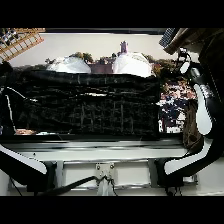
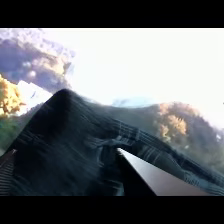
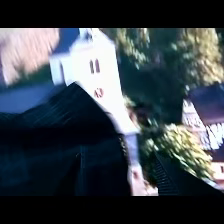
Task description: Fold the clothes and pants, and hang the long-sleeved shirts on hangers.
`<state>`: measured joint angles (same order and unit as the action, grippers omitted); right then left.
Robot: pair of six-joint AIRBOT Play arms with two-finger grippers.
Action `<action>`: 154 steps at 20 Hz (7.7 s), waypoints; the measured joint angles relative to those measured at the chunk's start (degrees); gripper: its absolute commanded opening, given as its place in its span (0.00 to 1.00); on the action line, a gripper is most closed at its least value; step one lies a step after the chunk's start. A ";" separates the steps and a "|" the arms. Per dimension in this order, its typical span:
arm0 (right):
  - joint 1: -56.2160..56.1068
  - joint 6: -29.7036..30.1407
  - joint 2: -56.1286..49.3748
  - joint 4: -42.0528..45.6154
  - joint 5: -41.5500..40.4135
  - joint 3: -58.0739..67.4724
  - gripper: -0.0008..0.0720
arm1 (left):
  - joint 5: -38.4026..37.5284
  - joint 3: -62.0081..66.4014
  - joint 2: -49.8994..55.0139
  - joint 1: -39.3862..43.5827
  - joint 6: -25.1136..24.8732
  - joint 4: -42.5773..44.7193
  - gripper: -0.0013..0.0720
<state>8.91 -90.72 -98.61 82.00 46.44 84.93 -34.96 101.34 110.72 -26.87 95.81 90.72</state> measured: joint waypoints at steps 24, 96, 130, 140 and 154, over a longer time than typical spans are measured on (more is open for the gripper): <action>0.00 -7.96 59.49 -7.45 25.70 -58.36 0.73 | -25.70 -13.53 -31.56 13.18 6.93 -5.07 0.48; 0.00 -10.14 57.75 -7.91 15.93 -52.76 0.03 | -7.56 -42.80 -35.54 -20.81 -2.71 -2.86 0.03; -0.02 0.39 4.26 -3.39 7.04 3.63 0.03 | 18.40 -16.68 -15.89 -3.02 6.58 1.84 0.02; -0.02 -0.94 -14.62 -4.87 1.44 23.15 0.38 | 24.70 -5.03 -1.57 0.09 7.76 1.84 0.16; -0.09 -1.55 -10.82 -7.17 15.26 20.65 0.59 | -9.60 -5.95 -5.07 -0.68 4.50 2.03 0.69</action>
<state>8.82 -92.27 -109.43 74.83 61.69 105.58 -44.56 95.39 105.65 -27.55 100.31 92.75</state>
